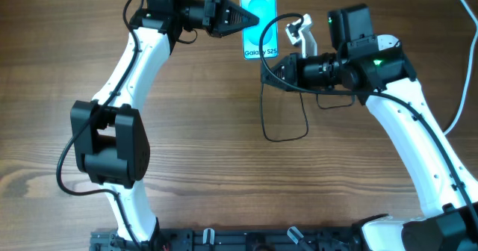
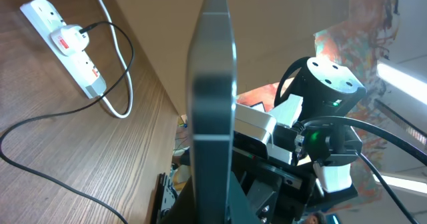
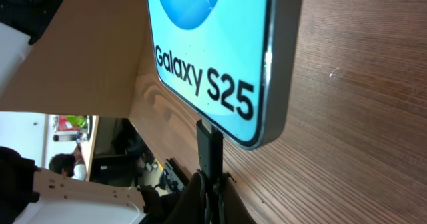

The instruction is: Plug charger to phone and switch on socket

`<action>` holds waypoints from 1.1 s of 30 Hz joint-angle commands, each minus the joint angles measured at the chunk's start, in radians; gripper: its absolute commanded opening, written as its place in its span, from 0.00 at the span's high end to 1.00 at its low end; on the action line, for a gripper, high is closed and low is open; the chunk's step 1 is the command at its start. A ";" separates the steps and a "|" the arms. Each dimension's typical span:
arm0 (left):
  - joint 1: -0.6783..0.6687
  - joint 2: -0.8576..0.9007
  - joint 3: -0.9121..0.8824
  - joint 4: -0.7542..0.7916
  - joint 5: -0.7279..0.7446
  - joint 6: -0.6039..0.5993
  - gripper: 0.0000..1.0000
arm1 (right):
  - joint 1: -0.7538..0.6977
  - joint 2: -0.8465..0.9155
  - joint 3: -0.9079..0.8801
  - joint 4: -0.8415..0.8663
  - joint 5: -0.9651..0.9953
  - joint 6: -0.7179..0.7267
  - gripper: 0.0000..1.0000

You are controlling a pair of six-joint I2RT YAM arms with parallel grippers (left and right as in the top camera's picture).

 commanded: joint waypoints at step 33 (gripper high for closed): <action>-0.003 -0.036 0.012 0.027 0.034 0.027 0.96 | 0.016 0.044 0.024 -0.012 -0.003 -0.007 0.96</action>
